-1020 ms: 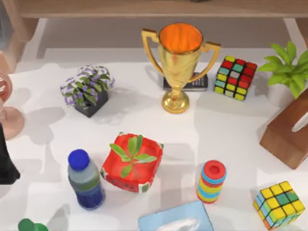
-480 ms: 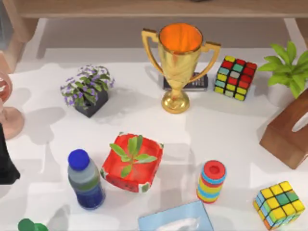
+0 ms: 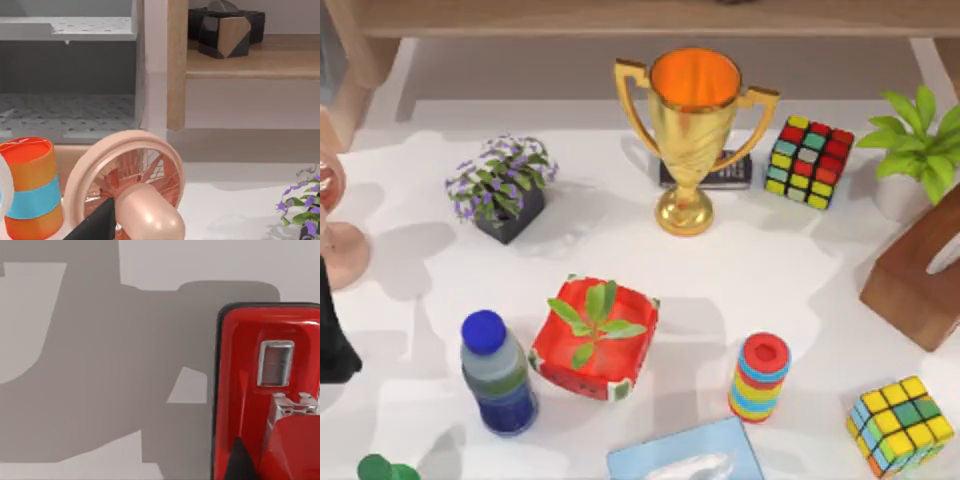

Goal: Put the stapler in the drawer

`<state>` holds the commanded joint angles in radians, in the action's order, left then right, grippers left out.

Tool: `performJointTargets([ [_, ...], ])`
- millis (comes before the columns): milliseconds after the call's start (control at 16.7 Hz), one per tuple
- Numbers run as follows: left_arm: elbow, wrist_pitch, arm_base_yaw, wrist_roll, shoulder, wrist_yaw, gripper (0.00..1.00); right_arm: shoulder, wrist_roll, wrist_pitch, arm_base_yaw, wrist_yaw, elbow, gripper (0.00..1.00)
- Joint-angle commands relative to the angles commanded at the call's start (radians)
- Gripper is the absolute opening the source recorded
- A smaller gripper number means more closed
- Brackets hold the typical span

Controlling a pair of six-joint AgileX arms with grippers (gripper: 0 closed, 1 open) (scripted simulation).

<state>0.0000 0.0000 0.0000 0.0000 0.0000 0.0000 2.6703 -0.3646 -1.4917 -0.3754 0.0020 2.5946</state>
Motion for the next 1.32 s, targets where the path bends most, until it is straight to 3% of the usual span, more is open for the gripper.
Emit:
performJointTargets([
  [120,0.0,0.0,0.0,0.0,0.0,0.0,1.0,0.0,0.0,0.0,0.0,0.0,0.0,0.0],
  [900,0.0,0.0,0.0,0.0,0.0,0.0,1.0,0.0,0.0,0.0,0.0,0.0,0.0,0.98],
  [1320,0.0,0.0,0.0,0.0,0.0,0.0,1.0,0.0,0.0,0.0,0.0,0.0,0.0,1.0],
])
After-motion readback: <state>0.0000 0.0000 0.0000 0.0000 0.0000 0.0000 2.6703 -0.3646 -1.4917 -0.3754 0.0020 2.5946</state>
